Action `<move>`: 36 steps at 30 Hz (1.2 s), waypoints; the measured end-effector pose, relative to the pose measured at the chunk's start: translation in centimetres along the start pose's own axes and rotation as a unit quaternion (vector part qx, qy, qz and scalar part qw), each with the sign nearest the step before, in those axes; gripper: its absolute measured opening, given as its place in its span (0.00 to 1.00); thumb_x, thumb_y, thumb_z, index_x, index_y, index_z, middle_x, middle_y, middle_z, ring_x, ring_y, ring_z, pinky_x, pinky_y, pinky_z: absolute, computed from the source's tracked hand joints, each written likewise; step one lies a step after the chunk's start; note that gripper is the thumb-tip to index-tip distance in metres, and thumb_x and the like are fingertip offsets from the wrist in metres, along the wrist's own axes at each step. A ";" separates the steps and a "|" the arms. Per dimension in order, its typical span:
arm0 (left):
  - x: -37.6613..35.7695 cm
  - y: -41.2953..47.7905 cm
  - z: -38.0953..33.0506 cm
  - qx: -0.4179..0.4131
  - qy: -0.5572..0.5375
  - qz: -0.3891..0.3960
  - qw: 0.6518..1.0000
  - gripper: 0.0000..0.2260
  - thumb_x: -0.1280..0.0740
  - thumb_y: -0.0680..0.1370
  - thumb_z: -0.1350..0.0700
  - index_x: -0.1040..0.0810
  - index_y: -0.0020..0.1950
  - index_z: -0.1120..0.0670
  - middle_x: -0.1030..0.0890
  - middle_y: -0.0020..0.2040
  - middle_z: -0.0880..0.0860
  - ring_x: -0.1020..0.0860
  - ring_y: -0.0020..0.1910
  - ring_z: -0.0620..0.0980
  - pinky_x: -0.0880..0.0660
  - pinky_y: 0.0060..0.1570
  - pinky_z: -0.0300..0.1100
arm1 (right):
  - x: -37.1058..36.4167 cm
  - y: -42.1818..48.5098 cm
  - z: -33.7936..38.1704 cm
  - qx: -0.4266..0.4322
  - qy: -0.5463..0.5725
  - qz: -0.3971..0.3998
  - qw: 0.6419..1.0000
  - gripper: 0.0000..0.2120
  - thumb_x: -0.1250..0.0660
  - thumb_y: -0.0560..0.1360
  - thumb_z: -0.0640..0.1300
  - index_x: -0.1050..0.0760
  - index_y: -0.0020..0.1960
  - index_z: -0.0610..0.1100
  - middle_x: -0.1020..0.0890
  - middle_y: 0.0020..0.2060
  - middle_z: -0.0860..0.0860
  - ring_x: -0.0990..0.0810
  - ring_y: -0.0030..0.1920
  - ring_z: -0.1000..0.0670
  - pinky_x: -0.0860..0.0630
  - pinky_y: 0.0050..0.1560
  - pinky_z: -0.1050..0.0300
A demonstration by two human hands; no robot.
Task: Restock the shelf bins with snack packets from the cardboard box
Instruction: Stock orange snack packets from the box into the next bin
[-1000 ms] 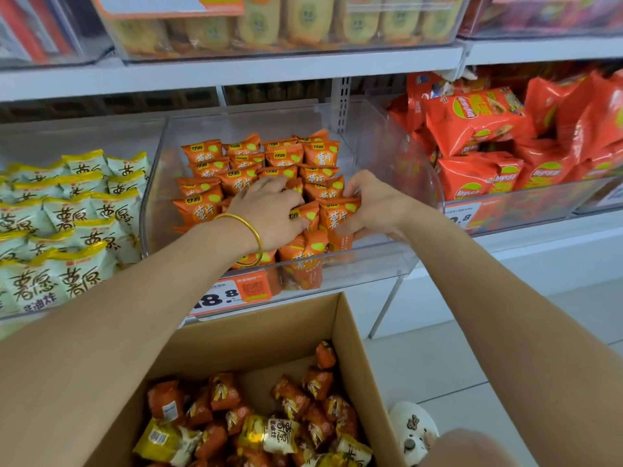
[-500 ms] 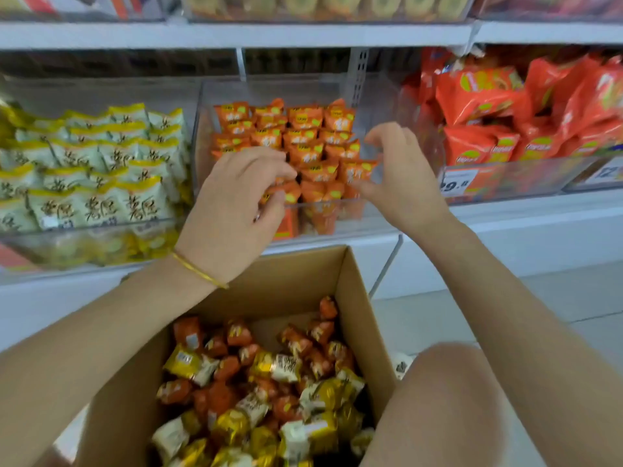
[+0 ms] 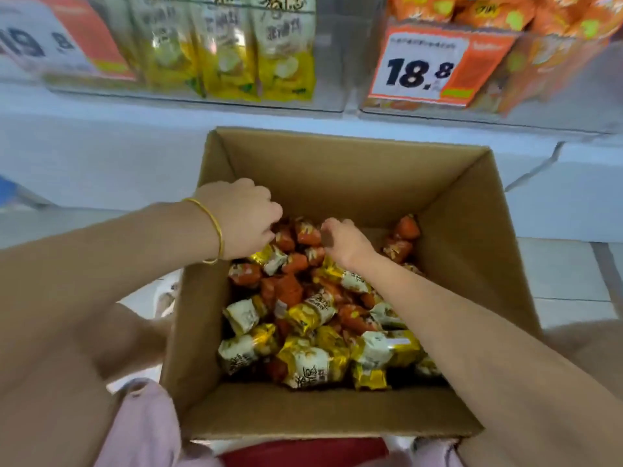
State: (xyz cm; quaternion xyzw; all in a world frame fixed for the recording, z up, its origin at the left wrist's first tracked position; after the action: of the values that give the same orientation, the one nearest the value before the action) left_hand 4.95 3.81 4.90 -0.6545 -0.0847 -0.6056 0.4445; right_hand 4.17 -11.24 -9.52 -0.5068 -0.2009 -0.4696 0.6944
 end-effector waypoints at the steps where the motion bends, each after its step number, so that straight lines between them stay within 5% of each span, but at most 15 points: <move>1: -0.2 0.1 -0.2 -0.012 0.012 -0.010 1.000 0.15 0.48 0.81 0.48 0.29 0.64 0.50 0.29 0.60 0.50 0.32 0.60 0.52 0.27 0.56 0.49 | -1.1 1.6 -0.4 -0.010 -0.010 -0.003 1.000 0.22 0.37 0.77 0.40 0.35 0.70 0.46 0.33 0.63 0.40 0.25 0.57 0.36 0.27 0.59 0.49; 7: -2.6 -0.4 -0.6 -0.040 -0.013 -0.040 0.998 0.13 0.48 0.81 0.48 0.31 0.63 0.49 0.30 0.61 0.49 0.32 0.62 0.51 0.28 0.56 0.47 | -7.2 7.3 0.1 0.002 -0.136 0.085 0.987 0.38 0.32 0.76 0.49 0.52 0.77 0.58 0.58 0.77 0.41 0.41 0.71 0.31 0.40 0.70 0.39; 12: -4.2 -0.6 0.5 -0.021 -0.030 -0.017 0.999 0.15 0.49 0.81 0.47 0.32 0.65 0.48 0.31 0.65 0.49 0.33 0.63 0.50 0.28 0.58 0.47 | -8.5 7.8 -0.9 0.057 -0.052 0.058 0.995 0.28 0.28 0.71 0.46 0.36 0.67 0.52 0.49 0.73 0.43 0.28 0.62 0.34 0.28 0.63 0.47; 17: -4.0 -0.7 0.2 -0.015 -0.050 -0.005 0.999 0.16 0.49 0.81 0.47 0.32 0.65 0.48 0.31 0.65 0.48 0.33 0.64 0.49 0.28 0.59 0.46 | -9.0 4.9 -1.0 0.104 -0.100 0.002 0.990 0.28 0.26 0.70 0.43 0.32 0.66 0.50 0.53 0.76 0.43 0.39 0.70 0.34 0.33 0.68 0.42; 23: -4.0 -0.8 -0.7 -0.023 -0.071 -0.017 0.997 0.16 0.49 0.81 0.47 0.31 0.65 0.47 0.31 0.65 0.47 0.33 0.64 0.48 0.29 0.60 0.45 | -9.8 4.4 0.7 0.061 -0.189 -0.081 0.977 0.19 0.33 0.74 0.36 0.30 0.64 0.46 0.52 0.76 0.40 0.37 0.67 0.33 0.33 0.64 0.41; 30: -3.7 0.0 -0.4 0.007 -0.140 0.006 0.990 0.14 0.46 0.81 0.49 0.28 0.63 0.51 0.28 0.61 0.49 0.30 0.59 0.48 0.27 0.56 0.46 | -5.7 0.8 -0.5 0.103 -0.166 -0.107 0.975 0.16 0.31 0.75 0.45 0.27 0.61 0.46 0.47 0.76 0.43 0.37 0.68 0.34 0.32 0.64 0.42; 34: -3.3 0.9 -1.4 0.132 -0.395 0.031 0.909 0.16 0.43 0.81 0.49 0.29 0.64 0.56 0.22 0.55 0.55 0.22 0.43 0.48 0.24 0.42 0.40 | -0.1 -4.9 -0.1 0.113 -0.136 -0.137 0.975 0.17 0.29 0.73 0.50 0.26 0.60 0.47 0.47 0.76 0.45 0.37 0.68 0.35 0.30 0.63 0.44; 36: -4.6 0.6 -2.4 0.242 -0.597 0.090 0.760 0.23 0.42 0.81 0.45 0.36 0.71 0.58 0.25 0.61 0.61 0.20 0.47 0.55 0.21 0.47 0.46 | 2.9 -8.2 1.1 0.134 -0.115 -0.169 0.970 0.19 0.28 0.72 0.53 0.25 0.60 0.49 0.45 0.75 0.46 0.36 0.68 0.36 0.31 0.63 0.44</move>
State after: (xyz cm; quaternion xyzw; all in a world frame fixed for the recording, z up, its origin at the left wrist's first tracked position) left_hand 2.47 3.82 0.38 -0.7586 -0.4179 -0.0090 0.4999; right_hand -1.23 -11.87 -2.66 -0.4180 -0.4231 -0.4876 0.6391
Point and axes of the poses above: each hand's wrist, its own y-axis towards the middle knuckle, its own x-axis out of the back of the hand, z = x × y, the point moved 6 cm from there along y, towards the middle knuckle
